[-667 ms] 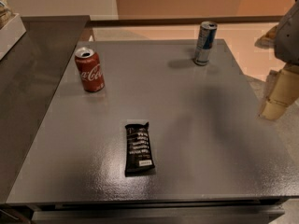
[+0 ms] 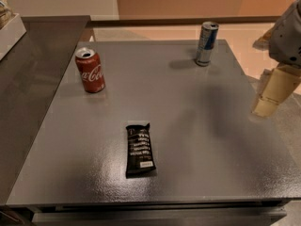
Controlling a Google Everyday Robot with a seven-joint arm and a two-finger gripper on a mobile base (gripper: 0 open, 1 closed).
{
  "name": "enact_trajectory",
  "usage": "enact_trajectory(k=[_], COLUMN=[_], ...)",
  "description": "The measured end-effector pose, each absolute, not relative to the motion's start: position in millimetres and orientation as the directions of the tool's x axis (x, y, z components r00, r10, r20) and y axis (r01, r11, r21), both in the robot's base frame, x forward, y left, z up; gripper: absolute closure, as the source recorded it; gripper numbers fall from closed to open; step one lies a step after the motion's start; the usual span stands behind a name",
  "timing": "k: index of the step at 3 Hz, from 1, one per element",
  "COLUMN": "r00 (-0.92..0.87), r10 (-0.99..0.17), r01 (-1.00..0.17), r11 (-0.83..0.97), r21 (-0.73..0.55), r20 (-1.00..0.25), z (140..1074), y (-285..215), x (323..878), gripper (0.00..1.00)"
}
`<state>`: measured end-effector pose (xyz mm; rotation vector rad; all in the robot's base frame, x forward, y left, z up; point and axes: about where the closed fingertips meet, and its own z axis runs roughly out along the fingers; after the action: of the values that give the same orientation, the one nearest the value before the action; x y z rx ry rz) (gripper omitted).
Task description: Move redbull can near coke can
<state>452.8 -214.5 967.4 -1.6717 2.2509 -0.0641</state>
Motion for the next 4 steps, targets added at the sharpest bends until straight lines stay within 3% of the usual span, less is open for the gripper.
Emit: enact_trajectory(k=[2, 4], r00=[-0.394, -0.489], r10=[-0.844, -0.677], r01=[-0.840, -0.686], r11=[0.491, 0.688], r21=[-0.229, -0.237], r20=[-0.364, -0.551], z=[933.8, 923.2], y=[-207.8, -208.1], x=[526.7, 630.8], gripper=[0.00, 0.00])
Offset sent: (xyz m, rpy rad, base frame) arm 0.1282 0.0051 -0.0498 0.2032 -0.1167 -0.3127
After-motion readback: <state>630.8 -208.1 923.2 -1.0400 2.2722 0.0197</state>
